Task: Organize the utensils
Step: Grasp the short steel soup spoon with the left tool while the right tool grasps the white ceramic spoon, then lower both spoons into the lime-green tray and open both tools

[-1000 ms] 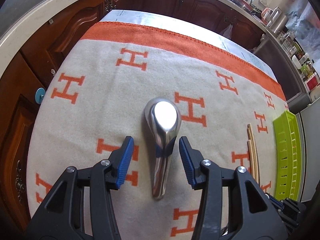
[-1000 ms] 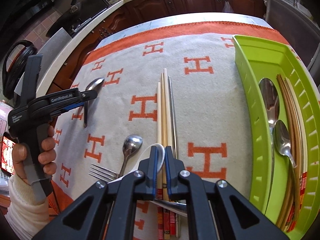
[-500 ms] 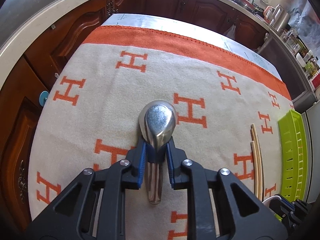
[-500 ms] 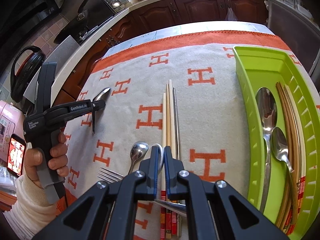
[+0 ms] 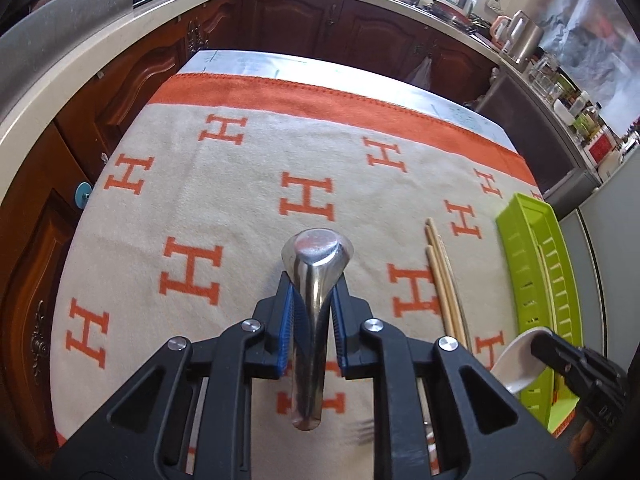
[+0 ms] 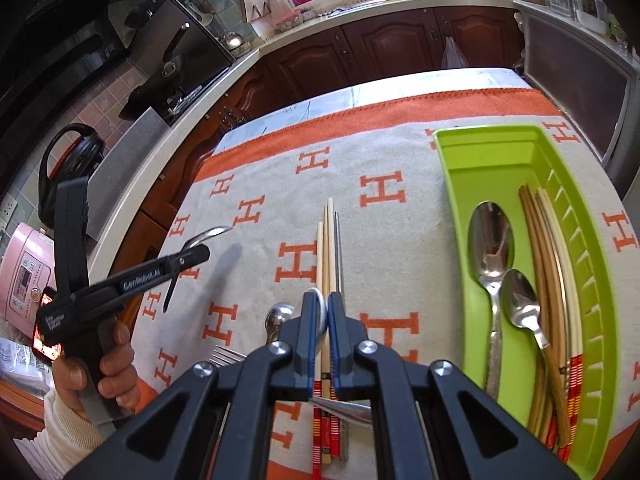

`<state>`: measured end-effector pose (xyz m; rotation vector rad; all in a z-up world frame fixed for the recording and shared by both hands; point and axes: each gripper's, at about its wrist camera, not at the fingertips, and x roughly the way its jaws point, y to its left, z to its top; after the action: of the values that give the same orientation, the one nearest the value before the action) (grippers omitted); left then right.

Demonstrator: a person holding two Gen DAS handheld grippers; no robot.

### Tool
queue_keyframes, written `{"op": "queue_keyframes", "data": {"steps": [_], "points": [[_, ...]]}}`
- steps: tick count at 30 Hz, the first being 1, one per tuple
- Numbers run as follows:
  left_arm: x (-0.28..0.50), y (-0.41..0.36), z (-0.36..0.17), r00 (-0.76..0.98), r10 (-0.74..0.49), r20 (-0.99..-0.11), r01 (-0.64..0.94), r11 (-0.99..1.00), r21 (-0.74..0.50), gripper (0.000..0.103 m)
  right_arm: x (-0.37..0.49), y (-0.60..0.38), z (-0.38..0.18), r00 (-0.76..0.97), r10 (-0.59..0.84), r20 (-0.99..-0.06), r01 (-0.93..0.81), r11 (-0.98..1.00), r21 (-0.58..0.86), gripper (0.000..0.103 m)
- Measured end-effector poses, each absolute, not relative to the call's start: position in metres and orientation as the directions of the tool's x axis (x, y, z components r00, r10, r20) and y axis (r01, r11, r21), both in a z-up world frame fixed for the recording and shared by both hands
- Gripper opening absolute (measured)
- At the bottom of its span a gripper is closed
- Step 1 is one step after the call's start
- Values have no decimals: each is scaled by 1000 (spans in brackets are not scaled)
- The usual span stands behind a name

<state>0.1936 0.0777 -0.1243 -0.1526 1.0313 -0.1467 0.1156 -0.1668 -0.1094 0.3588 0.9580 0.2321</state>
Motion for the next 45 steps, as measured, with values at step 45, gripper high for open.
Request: {"op": "queue_keyframes", "data": {"steps": [45], "points": [[113,-152,-77,441,-352,-826,331,919,-215,15,226,-311,-125,539,245,-806,52,945,322,11]]}}
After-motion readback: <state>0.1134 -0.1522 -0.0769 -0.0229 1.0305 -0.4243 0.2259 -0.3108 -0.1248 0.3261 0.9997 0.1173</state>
